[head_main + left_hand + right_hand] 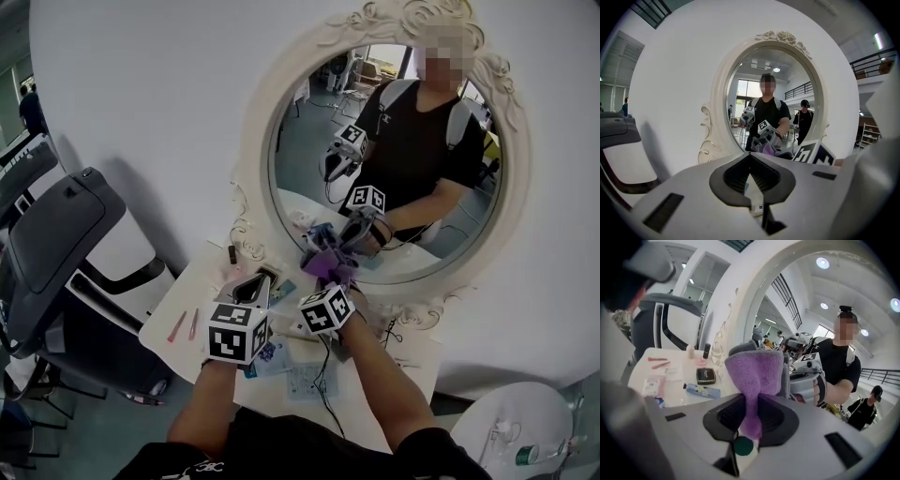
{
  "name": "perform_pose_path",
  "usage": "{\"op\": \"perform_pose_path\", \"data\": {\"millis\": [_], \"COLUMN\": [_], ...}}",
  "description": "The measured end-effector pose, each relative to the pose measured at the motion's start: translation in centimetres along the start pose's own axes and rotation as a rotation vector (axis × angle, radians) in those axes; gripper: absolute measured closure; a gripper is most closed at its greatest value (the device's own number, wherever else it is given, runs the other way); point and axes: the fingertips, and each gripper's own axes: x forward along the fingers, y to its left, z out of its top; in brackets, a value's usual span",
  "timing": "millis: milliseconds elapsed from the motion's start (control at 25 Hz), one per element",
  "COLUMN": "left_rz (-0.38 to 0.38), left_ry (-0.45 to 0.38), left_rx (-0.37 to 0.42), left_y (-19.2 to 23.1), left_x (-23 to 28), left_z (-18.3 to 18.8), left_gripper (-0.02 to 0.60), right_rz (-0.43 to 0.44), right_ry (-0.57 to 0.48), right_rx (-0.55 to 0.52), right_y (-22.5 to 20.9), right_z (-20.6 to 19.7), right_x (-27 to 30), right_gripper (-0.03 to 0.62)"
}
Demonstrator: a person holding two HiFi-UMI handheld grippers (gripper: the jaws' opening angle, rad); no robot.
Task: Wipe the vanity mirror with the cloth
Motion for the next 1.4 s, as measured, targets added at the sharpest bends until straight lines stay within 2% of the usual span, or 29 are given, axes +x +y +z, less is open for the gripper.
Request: {"op": "perform_pose_path", "data": {"millis": [160,280,480,640,760,880,1080,1400], "left_rz": [-0.044,-0.088,-0.16,-0.199,-0.222,-0.23,-0.227,-0.212], "left_ry": [-0.01,-0.013,-0.014,-0.017,-0.016,-0.016,-0.025,-0.001], "left_rx": [0.014,0.03,0.055,0.067,0.074,0.08,0.086,0.084], "left_y": [-1.7,-3.6,-6.7,-8.5,-9.7,-10.2,-10.1,-9.6], "left_x": [1.1,2.1,3.5,4.2,4.6,4.7,4.6,4.7], "left_z": [0.8,1.2,1.8,2.1,2.2,2.3,2.8,1.7], "left_gripper": [0.584,0.584,0.584,0.583,0.584,0.584,0.584,0.584], "right_rz": [-0.014,-0.078,-0.227,-0.399,-0.517,-0.595,-0.611,-0.57], "right_ry": [-0.112,-0.187,-0.289,-0.373,-0.392,-0.402,-0.394,-0.394], "right_rx": [0.003,-0.045,-0.077,-0.084,-0.101,-0.109,-0.03,0.003], "right_y": [-2.2,-5.3,-12.1,-19.0,-23.9,-27.4,-30.5,-29.9], "right_z": [2.0,3.7,6.9,9.9,11.7,13.2,14.5,14.7], "right_x": [-5.1,-9.3,-16.8,-23.0,-26.2,-28.2,-28.5,-26.9], "right_gripper": [0.519,0.519,0.519,0.519,0.519,0.519,0.519,0.52]}}
